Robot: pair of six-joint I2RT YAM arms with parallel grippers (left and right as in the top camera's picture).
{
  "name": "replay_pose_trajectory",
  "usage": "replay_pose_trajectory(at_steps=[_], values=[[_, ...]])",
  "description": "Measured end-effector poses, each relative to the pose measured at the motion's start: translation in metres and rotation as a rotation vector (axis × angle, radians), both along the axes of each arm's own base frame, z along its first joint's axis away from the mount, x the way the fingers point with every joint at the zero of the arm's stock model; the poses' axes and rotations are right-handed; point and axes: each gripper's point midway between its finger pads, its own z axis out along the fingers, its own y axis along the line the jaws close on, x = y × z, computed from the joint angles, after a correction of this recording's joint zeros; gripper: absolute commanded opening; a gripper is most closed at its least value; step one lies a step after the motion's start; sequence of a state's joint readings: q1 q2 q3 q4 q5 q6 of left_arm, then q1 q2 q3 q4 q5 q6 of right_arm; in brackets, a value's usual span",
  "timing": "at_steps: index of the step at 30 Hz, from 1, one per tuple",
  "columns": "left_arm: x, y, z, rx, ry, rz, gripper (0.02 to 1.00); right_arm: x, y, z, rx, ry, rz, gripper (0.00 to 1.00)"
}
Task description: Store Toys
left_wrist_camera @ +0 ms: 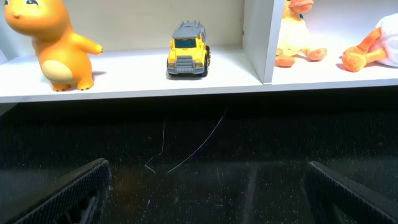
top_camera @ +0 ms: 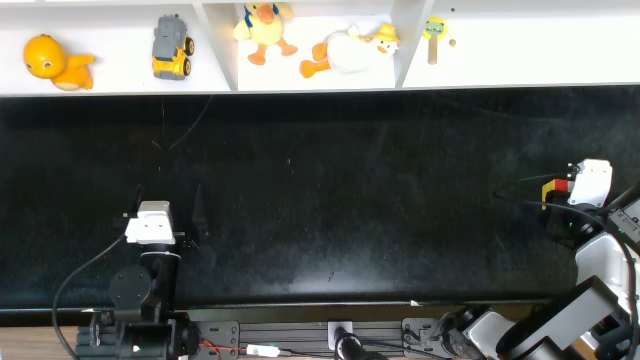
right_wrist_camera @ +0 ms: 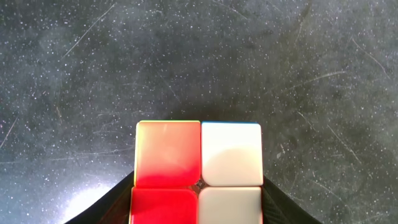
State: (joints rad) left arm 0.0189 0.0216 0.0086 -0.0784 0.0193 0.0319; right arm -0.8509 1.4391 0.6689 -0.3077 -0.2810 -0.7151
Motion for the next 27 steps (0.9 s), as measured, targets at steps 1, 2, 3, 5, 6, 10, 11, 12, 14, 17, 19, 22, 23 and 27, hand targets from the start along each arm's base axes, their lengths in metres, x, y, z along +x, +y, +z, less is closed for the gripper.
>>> replay_pose_trajectory(at_steps=[1, 2, 3, 5, 6, 10, 11, 12, 14, 17, 19, 22, 23, 27], values=[[0.000, 0.000, 0.000, 0.000, 0.000, 0.000, 0.998, 0.000, 0.000, 0.000, 0.003, -0.002, -0.005, 0.432], [0.000, 0.000, 0.000, 0.000, 0.000, 0.000, 0.998, 0.000, 0.000, 0.000, 0.006, -0.003, -0.011, 0.432], [0.000, 0.000, 0.000, 0.000, 0.000, 0.000, 0.998, 0.000, 0.000, 0.000, 0.012, -0.004, -0.018, 0.428], [0.000, 0.000, 0.000, 0.000, 0.000, 0.000, 0.998, 0.002, 0.002, 0.002, 0.031, -0.016, -0.045, 0.419], [0.000, 0.000, 0.000, 0.000, 0.000, 0.000, 0.998, 0.005, 0.005, 0.006, 0.043, -0.025, -0.062, 0.419], [0.000, 0.000, 0.000, 0.000, 0.000, 0.000, 0.998, 0.039, 0.020, 0.043, 0.062, -0.098, -0.051, 0.415], [0.000, 0.000, 0.000, 0.000, 0.000, 0.000, 0.998, 0.051, 0.021, 0.057, 0.056, -0.129, -0.044, 0.421], [0.000, 0.000, 0.000, 0.000, 0.000, 0.000, 0.998, 0.065, 0.022, 0.075, 0.049, -0.168, -0.038, 0.424], [0.000, 0.000, 0.000, 0.000, 0.000, 0.000, 0.998, 0.091, 0.023, 0.112, 0.027, -0.249, -0.021, 0.421], [0.000, 0.000, 0.000, 0.000, 0.000, 0.000, 0.998, 0.123, 0.027, 0.154, -0.001, -0.332, -0.004, 0.404], [0.000, 0.000, 0.000, 0.000, 0.000, 0.000, 0.998, 0.139, 0.028, 0.159, -0.009, -0.334, -0.004, 0.400], [0.000, 0.000, 0.000, 0.000, 0.000, 0.000, 0.998, 0.165, 0.029, 0.152, -0.011, -0.307, 0.000, 0.402], [0.000, 0.000, 0.000, 0.000, 0.000, 0.000, 0.998, 0.174, 0.030, 0.147, -0.011, -0.295, 0.002, 0.406], [0.000, 0.000, 0.000, 0.000, 0.000, 0.000, 0.998, 0.201, 0.033, 0.134, 0.000, -0.265, 0.011, 0.415]])
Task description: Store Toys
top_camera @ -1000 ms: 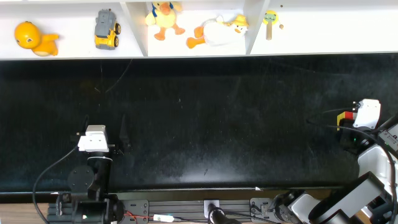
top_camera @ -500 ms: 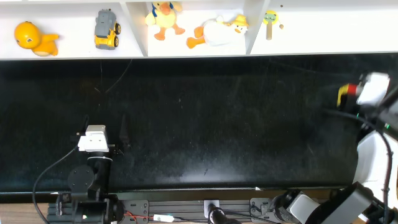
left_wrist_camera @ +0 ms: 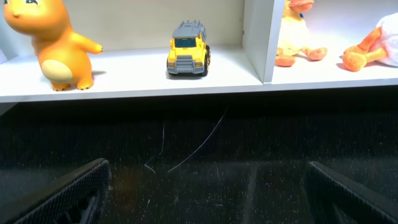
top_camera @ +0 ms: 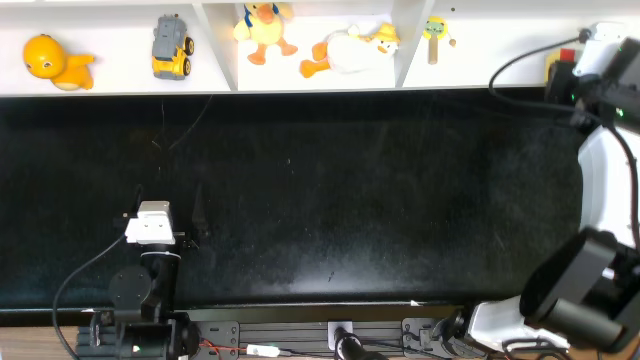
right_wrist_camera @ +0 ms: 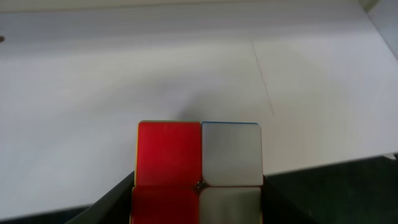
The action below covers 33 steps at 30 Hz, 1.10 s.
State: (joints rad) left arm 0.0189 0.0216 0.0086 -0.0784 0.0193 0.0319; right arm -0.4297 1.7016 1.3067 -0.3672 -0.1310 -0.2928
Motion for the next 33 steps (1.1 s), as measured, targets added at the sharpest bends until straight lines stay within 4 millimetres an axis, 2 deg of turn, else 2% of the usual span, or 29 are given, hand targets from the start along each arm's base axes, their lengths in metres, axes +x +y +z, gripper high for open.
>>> replay_pose_trajectory(at_steps=[3, 5, 6, 11, 17, 21, 25, 28, 31, 33], values=[[0.000, 0.000, 0.000, 0.000, 0.000, 0.000, 0.998, 0.017, -0.003, 0.003, 0.003, -0.012, -0.005, 0.430], [0.000, 0.000, 0.000, 0.000, 0.000, 0.000, 0.998, 0.026, -0.006, 0.008, 0.006, -0.027, -0.014, 0.706], [0.000, 0.000, 0.000, 0.000, 0.000, 0.000, 0.998, 0.029, -0.006, 0.009, 0.004, -0.030, -0.014, 0.996], [0.000, 0.000, 0.000, 0.000, 0.000, 0.000, 0.998, 0.029, -0.005, 0.007, 0.023, -0.017, -0.028, 0.996], [0.000, 0.000, 0.000, 0.000, 0.000, 0.000, 0.998, 0.006, 0.004, -0.016, 0.011, 0.089, -0.063, 0.998], [0.000, 0.000, 0.000, 0.000, 0.001, 0.000, 0.998, -0.045, 0.043, -0.031, -0.035, 0.083, -0.047, 0.998], [0.000, 0.000, 0.000, 0.000, 0.000, 0.000, 0.998, -0.093, 0.078, -0.031, -0.067, -0.061, -0.015, 0.998], [0.000, 0.000, 0.000, 0.000, 0.001, 0.000, 0.998, -0.122, 0.104, -0.032, -0.071, -0.178, 0.012, 0.998], [0.000, 0.000, 0.000, 0.000, 0.001, 0.000, 0.998, -0.150, 0.139, -0.036, -0.067, -0.275, 0.096, 0.996], [0.000, 0.000, 0.000, 0.000, 0.000, 0.000, 0.998, -0.165, 0.154, -0.039, -0.057, -0.333, 0.131, 0.998]])
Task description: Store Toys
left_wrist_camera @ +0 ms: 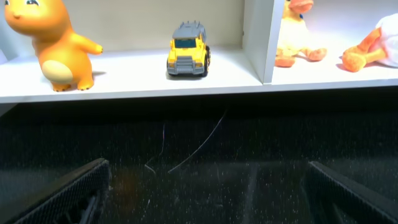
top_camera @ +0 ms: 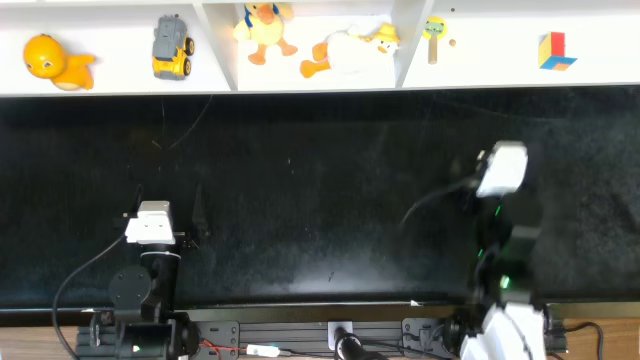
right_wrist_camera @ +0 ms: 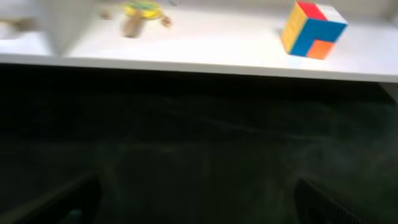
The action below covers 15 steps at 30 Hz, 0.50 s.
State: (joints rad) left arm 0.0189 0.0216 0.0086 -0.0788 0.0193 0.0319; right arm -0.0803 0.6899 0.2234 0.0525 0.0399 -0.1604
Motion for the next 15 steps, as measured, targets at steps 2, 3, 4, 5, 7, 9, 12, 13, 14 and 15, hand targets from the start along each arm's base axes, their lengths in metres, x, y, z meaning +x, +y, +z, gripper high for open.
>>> replay_pose_trajectory(at_steps=[2, 3, 4, 5, 7, 9, 12, 13, 14, 15], values=[[0.000, 0.000, 0.000, 0.000, 0.000, 0.000, 0.998, -0.012, 0.007, -0.003, 0.015, -0.052, 0.017, 0.996], [0.000, 0.000, 0.000, 0.000, 0.000, 0.000, 0.998, -0.016, 0.010, -0.004, 0.021, -0.072, 0.022, 0.996], [0.000, 0.000, 0.000, 0.000, 0.000, 0.000, 0.998, -0.021, 0.012, -0.005, 0.026, -0.096, 0.026, 0.996], [0.000, 0.000, 0.000, 0.000, 0.000, 0.000, 0.998, -0.024, 0.012, -0.005, 0.029, -0.124, 0.027, 0.993], [0.000, 0.000, 0.000, 0.000, 0.000, 0.000, 0.998, -0.031, 0.013, -0.007, 0.037, -0.154, 0.028, 0.996], [0.000, 0.000, 0.000, 0.000, 0.000, 0.000, 0.998, -0.037, 0.013, -0.005, 0.042, -0.168, 0.026, 0.996], [0.000, 0.000, 0.000, 0.000, 0.000, 0.000, 0.998, -0.042, 0.014, 0.020, 0.039, -0.276, 0.028, 0.993], [0.000, 0.000, 0.000, 0.000, 0.000, 0.000, 0.998, -0.044, 0.014, 0.029, 0.037, -0.314, 0.029, 0.996], [0.000, 0.000, 0.000, 0.000, 0.000, 0.000, 0.998, -0.045, 0.014, 0.037, 0.036, -0.351, 0.030, 0.993], [0.000, 0.000, 0.000, 0.000, 0.000, 0.000, 0.996, -0.045, 0.014, 0.039, 0.034, -0.361, 0.031, 0.996]])
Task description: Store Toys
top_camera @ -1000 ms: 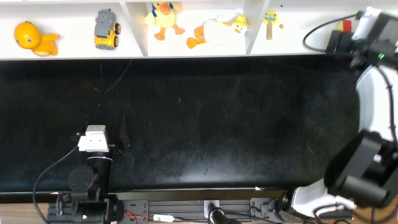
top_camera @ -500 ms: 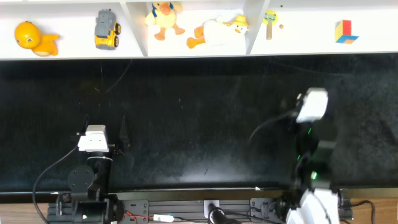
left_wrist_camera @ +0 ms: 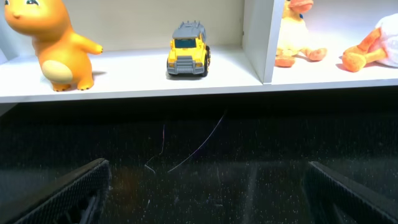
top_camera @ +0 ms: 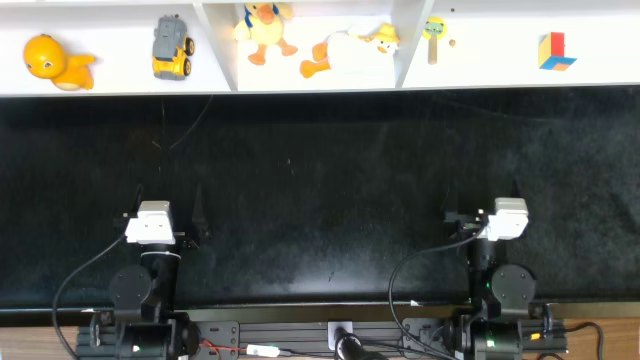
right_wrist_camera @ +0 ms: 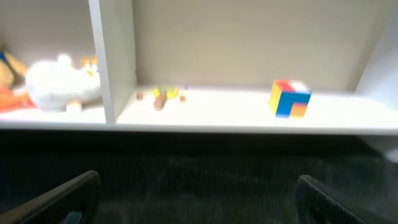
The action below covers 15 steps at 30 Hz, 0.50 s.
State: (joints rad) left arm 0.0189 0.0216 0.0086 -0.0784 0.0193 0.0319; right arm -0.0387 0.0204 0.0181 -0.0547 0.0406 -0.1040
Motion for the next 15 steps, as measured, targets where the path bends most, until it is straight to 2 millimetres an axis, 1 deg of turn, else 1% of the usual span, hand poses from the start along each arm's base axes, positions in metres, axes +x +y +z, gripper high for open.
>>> replay_pose_trajectory(at_steps=[3, 15], values=[[0.0000, 0.0001, 0.0000, 0.000, 0.000, 0.000, 0.998, 0.0001, 0.0000, -0.0070, 0.001, 0.029, 0.000, 0.996], [0.0000, 0.0000, 0.0000, 0.000, 0.000, 0.000, 0.998, 0.0001, 0.0000, -0.0070, 0.001, 0.029, 0.000, 0.996]])
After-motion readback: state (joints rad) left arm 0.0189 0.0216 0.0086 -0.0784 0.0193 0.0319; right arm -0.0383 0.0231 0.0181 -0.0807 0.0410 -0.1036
